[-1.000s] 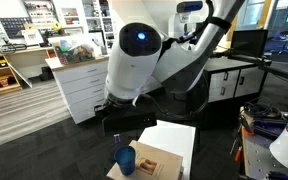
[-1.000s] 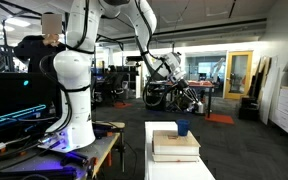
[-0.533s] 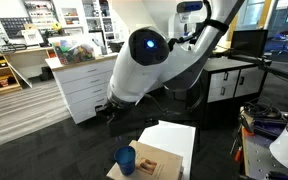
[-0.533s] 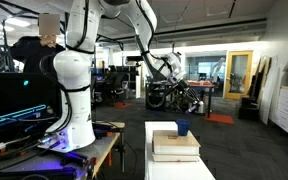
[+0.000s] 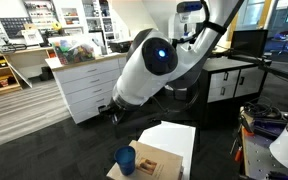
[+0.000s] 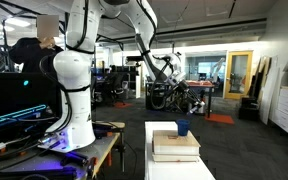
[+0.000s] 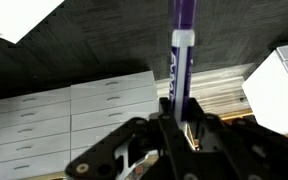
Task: Pick up the pen from the top of the books and put it in the blue cup.
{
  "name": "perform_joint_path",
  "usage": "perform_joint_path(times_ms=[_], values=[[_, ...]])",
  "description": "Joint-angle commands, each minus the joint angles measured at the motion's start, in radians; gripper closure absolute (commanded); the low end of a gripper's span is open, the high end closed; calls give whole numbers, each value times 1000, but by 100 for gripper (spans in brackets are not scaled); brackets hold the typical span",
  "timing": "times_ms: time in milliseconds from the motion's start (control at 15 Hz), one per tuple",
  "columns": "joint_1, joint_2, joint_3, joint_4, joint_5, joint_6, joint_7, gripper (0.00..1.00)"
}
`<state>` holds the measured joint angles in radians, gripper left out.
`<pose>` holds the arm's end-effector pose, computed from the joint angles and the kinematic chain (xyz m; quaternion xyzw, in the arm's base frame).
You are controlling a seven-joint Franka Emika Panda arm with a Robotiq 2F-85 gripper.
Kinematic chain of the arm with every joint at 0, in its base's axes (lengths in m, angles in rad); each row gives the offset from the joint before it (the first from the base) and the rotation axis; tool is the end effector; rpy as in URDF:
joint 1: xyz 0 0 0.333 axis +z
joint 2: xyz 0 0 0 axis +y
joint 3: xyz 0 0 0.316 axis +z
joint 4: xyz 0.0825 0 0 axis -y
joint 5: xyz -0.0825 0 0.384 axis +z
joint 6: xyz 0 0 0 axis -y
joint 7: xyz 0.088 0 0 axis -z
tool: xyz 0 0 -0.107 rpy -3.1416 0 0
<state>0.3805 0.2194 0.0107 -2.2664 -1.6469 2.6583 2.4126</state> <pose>0.4791 0.2281 0.2607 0.8832 -0.2461 0.3991 0.0080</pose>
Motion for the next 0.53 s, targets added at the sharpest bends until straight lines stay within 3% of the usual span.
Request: perform_joint_path(times_ms=[0,400,467], values=[[2,-9,-4,-28,-117,-3,122,94],[5,10,3,-56,-298,-25,278,94],[-78,-8,94,-42,-233,-37,188,94]])
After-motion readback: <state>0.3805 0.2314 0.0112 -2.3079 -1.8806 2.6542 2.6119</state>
